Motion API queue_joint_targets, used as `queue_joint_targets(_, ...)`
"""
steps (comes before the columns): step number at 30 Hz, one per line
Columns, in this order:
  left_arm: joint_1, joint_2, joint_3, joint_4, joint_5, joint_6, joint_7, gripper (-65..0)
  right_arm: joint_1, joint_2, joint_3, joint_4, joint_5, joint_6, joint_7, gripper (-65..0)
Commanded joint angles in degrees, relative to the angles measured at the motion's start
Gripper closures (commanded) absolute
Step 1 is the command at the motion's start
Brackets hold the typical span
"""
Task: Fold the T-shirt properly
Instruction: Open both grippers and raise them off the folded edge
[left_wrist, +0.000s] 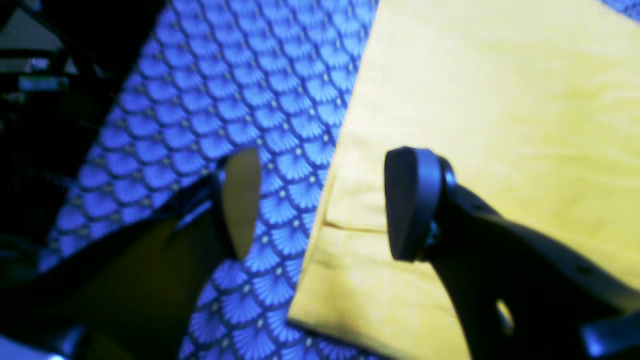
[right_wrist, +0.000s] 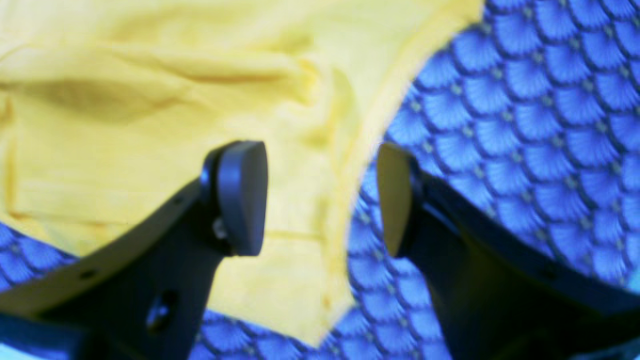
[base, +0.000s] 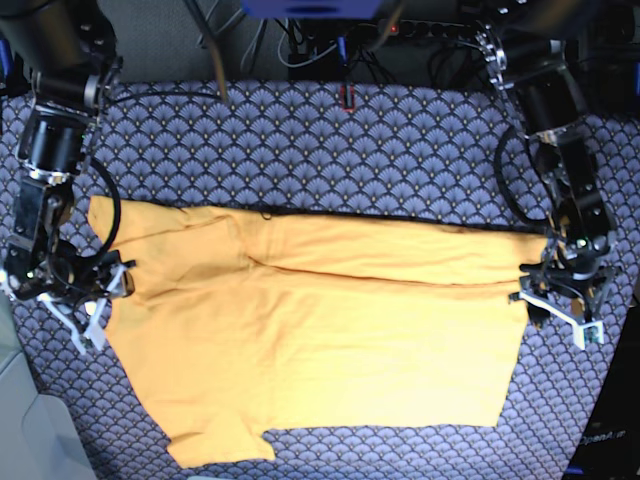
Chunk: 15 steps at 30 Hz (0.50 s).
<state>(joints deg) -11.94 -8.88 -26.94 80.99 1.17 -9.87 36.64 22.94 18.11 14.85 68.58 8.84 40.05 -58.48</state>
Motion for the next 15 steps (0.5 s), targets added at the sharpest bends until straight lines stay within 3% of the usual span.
queue_joint_targets(1, 1.26, -0.39, -0.18, 1.25, 0.11, 0.15, -0.82, -37.6, -0.39, 0.92, 1.02, 1.18, 0.61, -0.05, 0.76, -35.5)
queue_joint_targets(7, 7.51, -0.30, -0.36, 1.16, 0.02, 0.15, -3.10, -37.6, -6.72, 2.16, 8.05, 3.56, 0.52, -0.05, 1.29, -35.5)
queue_joint_targets(11, 12.08, -0.21, -0.36, 1.78, 0.02, 0.15, -7.24, -37.6, -10.32, 2.24, 9.98, 3.47, 0.52, -0.05, 2.35, -35.5)
queue_joint_targets(15, 13.04, -0.21, -2.47, 1.87, 0.02, 0.15, -7.32, -37.5, -12.52, 1.80, 10.60, 3.20, 0.61, -0.05, 3.75, -35.5)
